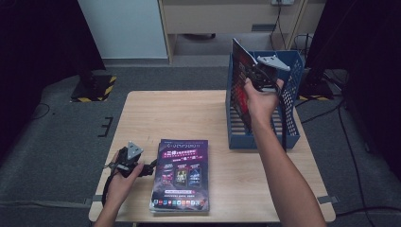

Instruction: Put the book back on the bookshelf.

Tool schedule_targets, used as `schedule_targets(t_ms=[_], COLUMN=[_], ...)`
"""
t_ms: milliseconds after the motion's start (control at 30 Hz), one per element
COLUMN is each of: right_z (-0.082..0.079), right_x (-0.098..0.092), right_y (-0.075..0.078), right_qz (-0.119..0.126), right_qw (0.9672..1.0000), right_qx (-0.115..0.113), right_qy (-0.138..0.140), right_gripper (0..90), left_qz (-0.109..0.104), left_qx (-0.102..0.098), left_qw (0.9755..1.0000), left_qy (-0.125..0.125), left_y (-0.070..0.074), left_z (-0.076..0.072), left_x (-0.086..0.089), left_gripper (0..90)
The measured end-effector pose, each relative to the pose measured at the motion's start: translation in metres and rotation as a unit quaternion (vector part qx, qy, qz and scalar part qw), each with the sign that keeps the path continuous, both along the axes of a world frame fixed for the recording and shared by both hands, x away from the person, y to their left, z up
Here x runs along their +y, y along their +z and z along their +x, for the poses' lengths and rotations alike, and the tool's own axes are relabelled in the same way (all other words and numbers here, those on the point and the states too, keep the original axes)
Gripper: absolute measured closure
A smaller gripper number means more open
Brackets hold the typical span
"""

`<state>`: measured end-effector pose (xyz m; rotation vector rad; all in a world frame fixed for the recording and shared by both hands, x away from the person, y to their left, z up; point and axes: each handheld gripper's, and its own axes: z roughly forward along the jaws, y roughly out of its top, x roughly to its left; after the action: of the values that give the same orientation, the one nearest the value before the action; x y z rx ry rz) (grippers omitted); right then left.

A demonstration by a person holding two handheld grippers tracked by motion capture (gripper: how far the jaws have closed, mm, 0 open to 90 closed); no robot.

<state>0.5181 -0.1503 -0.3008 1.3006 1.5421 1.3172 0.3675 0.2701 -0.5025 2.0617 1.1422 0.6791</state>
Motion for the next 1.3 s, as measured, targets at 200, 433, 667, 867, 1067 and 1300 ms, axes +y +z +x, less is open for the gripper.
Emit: schedule_targets(t_ms=[200,433,667,867,1067,1300], right_z=[0.002,0.002,0.002,-0.005,-0.016,-0.018], right_x=[0.004,-0.003,-0.005,0.0,0.002,0.006], right_y=[-0.008,-0.03,-0.048,-0.056,-0.069,-0.066], right_qz=[0.003,0.018,0.026,0.016,0.002,-0.019], right_qw=[1.0,0.9998,0.9995,0.9996,0.9995,0.9992], right_qx=[-0.003,0.011,0.018,0.011,0.015,0.018], right_qy=[0.004,0.001,0.004,0.019,0.026,0.03], right_gripper=[86.4,86.4,86.3,85.9,85.6,83.2], left_qz=[0.004,0.009,0.014,0.015,0.018,0.02], left_qx=[0.0,0.001,0.003,0.001,0.002,0.003], left_qw=[1.0,0.9999,0.9999,0.9999,0.9998,0.9997], left_qy=[-0.002,-0.005,-0.008,-0.008,-0.009,-0.01], left_y=[0.0,0.0,-0.001,-0.001,-0.001,-0.001], left_z=[0.0,0.0,0.0,0.0,-0.001,0.0], left_x=[-0.001,-0.001,-0.002,-0.002,-0.004,-0.004], left_gripper=[5.2,5.2,5.2,5.2,5.2,5.2])
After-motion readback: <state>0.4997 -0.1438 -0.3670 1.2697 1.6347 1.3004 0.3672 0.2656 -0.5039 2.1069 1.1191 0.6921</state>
